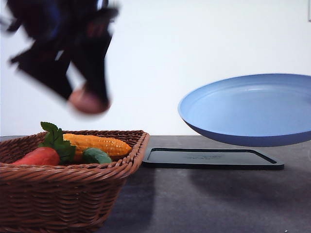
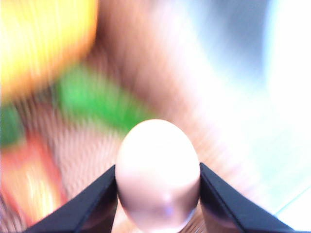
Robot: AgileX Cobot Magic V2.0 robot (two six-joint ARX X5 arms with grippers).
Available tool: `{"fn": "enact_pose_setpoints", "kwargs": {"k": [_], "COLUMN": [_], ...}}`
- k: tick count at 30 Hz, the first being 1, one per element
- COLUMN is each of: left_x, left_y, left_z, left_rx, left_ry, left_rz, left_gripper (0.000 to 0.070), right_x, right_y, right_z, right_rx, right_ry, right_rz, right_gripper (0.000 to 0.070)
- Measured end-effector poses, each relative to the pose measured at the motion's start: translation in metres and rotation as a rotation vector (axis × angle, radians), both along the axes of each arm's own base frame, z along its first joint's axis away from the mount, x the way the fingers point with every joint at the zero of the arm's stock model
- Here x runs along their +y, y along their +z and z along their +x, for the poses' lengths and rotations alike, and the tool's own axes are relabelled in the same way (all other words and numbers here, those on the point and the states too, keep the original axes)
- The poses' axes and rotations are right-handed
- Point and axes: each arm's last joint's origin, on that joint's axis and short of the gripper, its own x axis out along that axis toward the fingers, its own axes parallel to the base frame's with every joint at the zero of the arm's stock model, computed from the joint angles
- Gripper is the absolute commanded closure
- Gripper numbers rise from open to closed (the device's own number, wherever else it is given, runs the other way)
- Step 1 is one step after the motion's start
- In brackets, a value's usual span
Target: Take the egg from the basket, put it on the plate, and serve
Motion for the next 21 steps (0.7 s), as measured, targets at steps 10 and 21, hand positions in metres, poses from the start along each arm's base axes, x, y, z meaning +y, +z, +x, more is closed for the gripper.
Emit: {"fn": "enact_pose_setpoints", "kwargs": {"k": [10,21], "left_x": [-0.048,-0.097], "left_y": [0.03,-0.019], "left_z": [-0.024,-0.036], "left_rx": [-0.151,-0.041], "left_ry": [-0.229,-0.372], "left_rz": [-0.153,-0.023], "left_gripper": [0.055,0.055], "right_x": [0.014,0.022], "right_y": [-0.008,-0.01], "right_z": [0.002,-0.002], "right_rx": [0.105,0.139], "right_ry": [0.164,0.212], "right_rz": [0.109,0.107], "right_gripper": [0.07,0.07]}}
